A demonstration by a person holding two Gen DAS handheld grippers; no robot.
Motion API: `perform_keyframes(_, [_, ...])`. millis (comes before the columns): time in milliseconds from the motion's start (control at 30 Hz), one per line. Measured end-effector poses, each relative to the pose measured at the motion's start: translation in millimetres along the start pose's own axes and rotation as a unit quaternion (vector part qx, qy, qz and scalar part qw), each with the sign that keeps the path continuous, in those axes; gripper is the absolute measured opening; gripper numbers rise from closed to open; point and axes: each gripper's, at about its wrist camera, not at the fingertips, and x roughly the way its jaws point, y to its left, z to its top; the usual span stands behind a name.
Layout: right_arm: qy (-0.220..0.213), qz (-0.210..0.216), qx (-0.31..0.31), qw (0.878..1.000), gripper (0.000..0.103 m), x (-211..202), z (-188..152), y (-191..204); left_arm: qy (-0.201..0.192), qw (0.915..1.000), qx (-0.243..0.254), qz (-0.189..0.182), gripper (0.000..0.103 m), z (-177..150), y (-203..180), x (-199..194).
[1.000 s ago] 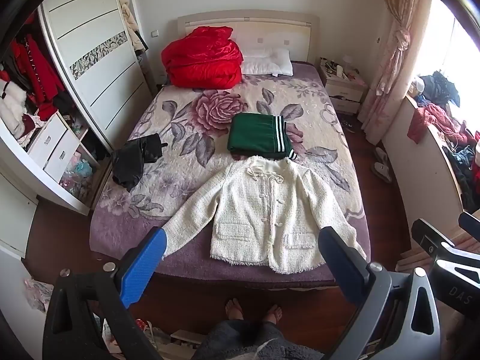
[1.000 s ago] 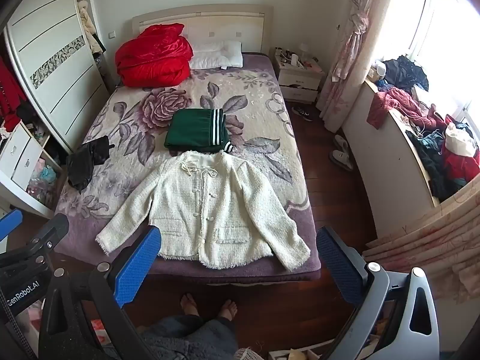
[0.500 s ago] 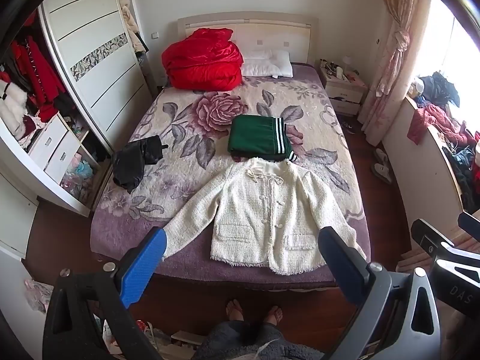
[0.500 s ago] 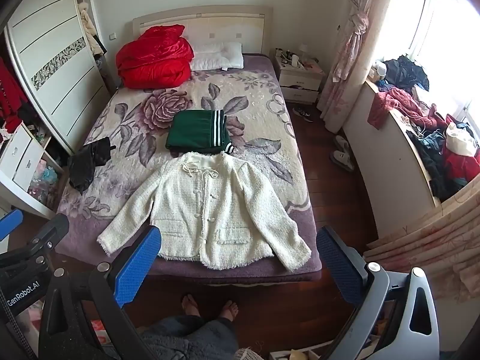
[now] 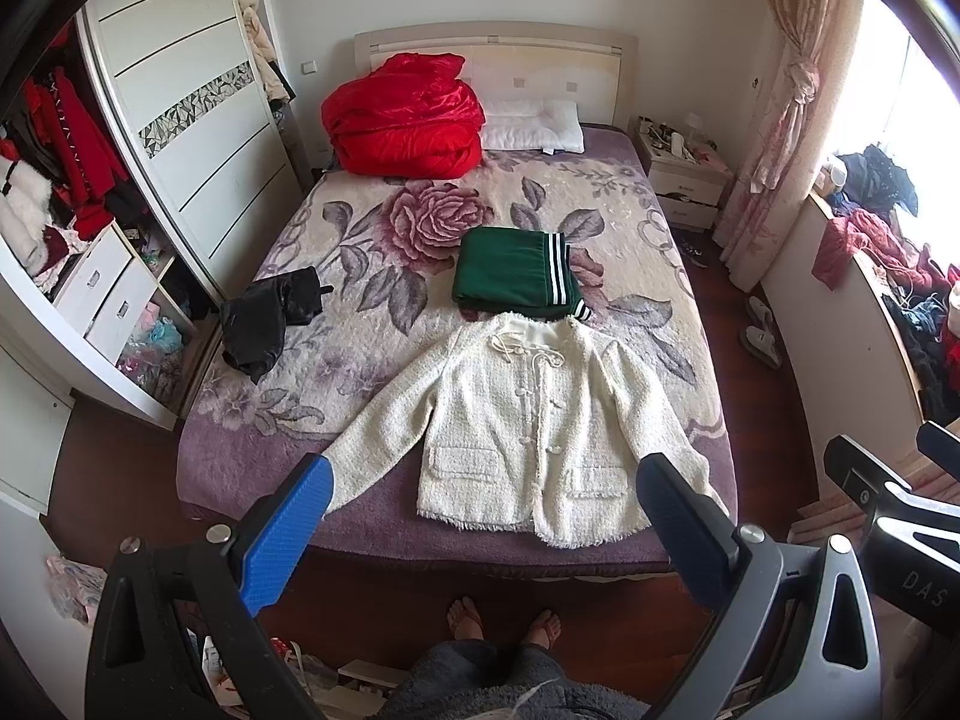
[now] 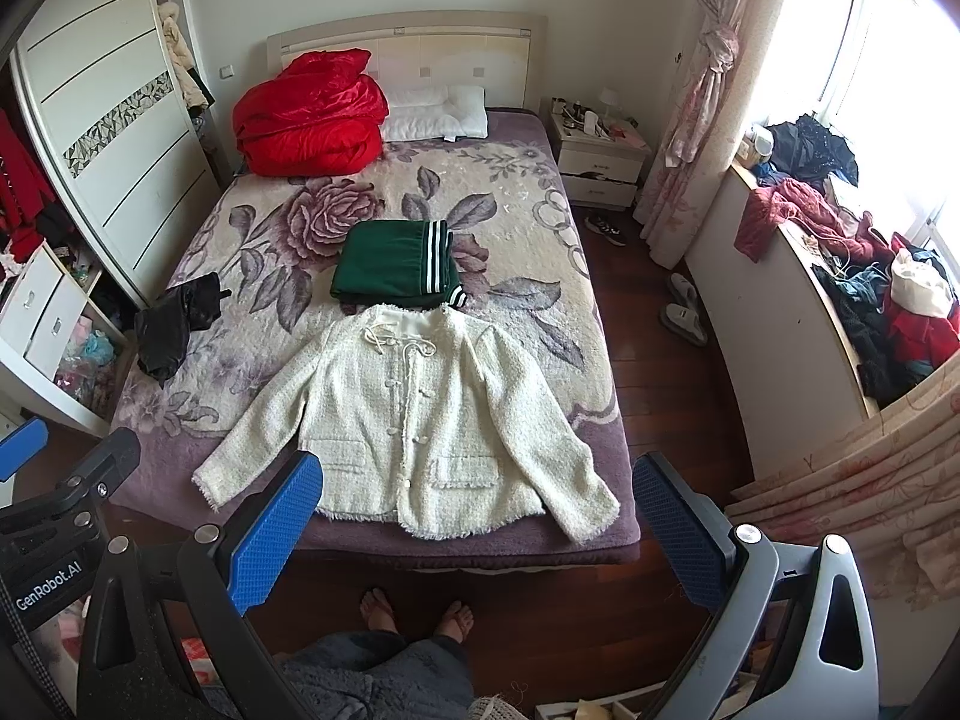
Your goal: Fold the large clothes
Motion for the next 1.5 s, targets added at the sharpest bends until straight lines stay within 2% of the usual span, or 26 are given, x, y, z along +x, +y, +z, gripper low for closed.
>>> perform_keyframes(1500, [0.0, -0.002, -0.003, 1.0, 0.103, 4.4, 4.9, 5.2, -0.001, 1.0, -0.002, 0.0, 0.103, -0.3, -2.5, 4.1])
